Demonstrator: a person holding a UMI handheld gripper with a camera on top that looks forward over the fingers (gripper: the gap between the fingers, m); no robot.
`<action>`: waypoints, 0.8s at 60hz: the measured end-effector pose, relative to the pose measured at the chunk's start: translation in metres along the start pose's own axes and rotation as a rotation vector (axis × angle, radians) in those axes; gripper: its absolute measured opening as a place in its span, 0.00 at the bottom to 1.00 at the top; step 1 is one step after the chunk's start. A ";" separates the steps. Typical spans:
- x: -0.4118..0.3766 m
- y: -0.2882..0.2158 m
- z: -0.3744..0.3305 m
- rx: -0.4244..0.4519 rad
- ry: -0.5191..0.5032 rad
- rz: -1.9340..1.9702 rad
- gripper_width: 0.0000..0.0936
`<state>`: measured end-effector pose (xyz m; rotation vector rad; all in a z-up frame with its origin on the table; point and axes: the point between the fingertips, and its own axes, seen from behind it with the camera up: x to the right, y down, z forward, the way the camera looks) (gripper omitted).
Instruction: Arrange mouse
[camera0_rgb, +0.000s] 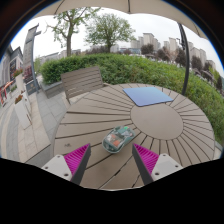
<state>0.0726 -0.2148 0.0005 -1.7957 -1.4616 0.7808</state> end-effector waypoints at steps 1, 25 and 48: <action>-0.001 -0.001 0.004 -0.001 -0.005 0.004 0.92; -0.002 -0.029 0.064 -0.040 -0.004 0.008 0.90; 0.007 -0.032 0.068 -0.085 -0.040 -0.045 0.43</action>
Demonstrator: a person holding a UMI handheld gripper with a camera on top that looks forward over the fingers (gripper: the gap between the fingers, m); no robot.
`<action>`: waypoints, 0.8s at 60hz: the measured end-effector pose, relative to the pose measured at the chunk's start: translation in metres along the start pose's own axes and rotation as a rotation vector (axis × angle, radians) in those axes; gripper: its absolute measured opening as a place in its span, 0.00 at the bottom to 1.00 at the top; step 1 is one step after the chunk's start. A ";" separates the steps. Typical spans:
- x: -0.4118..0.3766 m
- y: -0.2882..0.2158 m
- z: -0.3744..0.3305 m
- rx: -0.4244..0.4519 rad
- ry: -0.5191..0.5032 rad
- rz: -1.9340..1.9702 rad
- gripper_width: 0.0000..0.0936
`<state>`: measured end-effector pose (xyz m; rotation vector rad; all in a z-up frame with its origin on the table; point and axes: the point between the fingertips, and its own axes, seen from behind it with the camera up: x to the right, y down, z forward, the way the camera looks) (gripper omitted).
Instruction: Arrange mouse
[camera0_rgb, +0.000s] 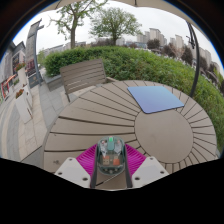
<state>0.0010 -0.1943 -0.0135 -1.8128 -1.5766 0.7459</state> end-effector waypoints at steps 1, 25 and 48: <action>-0.001 -0.001 -0.001 -0.006 -0.017 0.002 0.43; 0.140 -0.223 0.037 0.223 0.004 -0.027 0.43; 0.220 -0.196 0.198 0.040 0.017 -0.082 0.45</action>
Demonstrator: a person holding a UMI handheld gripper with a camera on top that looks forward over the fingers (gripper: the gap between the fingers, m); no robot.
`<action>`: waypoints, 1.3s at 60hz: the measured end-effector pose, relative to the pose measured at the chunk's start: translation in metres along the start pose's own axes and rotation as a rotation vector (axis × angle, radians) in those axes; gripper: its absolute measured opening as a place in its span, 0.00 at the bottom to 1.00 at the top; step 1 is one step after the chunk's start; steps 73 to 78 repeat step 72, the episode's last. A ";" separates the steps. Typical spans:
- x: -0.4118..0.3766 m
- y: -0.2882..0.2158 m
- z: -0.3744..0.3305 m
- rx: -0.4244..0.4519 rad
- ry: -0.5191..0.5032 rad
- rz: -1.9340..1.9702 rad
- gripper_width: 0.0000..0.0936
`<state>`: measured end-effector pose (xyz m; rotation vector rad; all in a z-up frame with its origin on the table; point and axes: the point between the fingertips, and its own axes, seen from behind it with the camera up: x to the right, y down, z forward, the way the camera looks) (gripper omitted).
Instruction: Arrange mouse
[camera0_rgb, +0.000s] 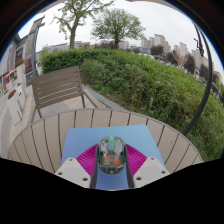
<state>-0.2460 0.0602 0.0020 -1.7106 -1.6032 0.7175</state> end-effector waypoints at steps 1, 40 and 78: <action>-0.001 0.005 0.001 -0.013 -0.003 -0.003 0.47; -0.008 0.138 -0.333 -0.213 -0.035 0.036 0.91; -0.021 0.179 -0.423 -0.218 -0.033 0.061 0.92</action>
